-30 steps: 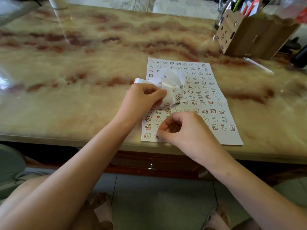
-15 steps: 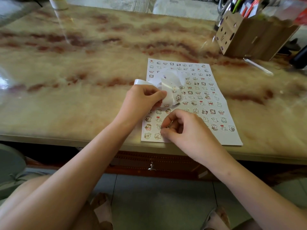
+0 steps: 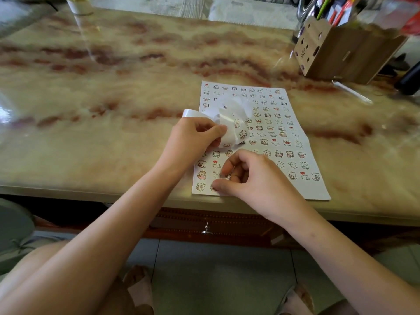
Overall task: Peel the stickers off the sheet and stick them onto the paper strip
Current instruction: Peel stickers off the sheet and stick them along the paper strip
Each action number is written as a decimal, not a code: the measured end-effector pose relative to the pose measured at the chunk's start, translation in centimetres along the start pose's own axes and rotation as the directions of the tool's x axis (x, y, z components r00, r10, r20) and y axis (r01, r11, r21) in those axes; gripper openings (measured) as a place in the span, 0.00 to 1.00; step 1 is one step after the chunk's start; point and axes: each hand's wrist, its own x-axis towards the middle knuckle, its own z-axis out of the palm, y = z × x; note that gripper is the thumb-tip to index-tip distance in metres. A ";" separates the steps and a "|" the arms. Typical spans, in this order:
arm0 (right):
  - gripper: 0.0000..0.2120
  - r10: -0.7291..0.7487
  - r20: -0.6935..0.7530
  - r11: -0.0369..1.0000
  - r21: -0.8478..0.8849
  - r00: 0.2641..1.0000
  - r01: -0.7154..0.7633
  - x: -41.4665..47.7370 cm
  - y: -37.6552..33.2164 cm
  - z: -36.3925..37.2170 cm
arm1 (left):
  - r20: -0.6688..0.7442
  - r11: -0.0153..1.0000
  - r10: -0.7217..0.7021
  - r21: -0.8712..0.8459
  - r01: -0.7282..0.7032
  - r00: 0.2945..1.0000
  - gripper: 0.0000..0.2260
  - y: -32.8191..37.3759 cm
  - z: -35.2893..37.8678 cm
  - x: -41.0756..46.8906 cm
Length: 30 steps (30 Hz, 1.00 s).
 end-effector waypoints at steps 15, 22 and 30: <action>0.02 -0.176 -0.370 0.930 0.241 0.912 0.278 2.3 0.6 -1.9 | -0.103 0.972 0.117 -0.191 -0.135 0.988 0.06 1.1 -0.4 -0.4; 0.04 -0.232 -0.435 0.912 0.214 0.870 0.350 3.1 0.7 -1.2 | -0.072 0.965 0.106 -0.235 -0.120 0.992 0.07 1.4 -0.2 -0.8; 0.04 -0.239 -0.487 0.899 0.215 0.840 0.380 3.1 1.0 -1.2 | -0.009 0.964 0.051 -0.259 -0.051 0.999 0.12 1.8 -0.1 -1.0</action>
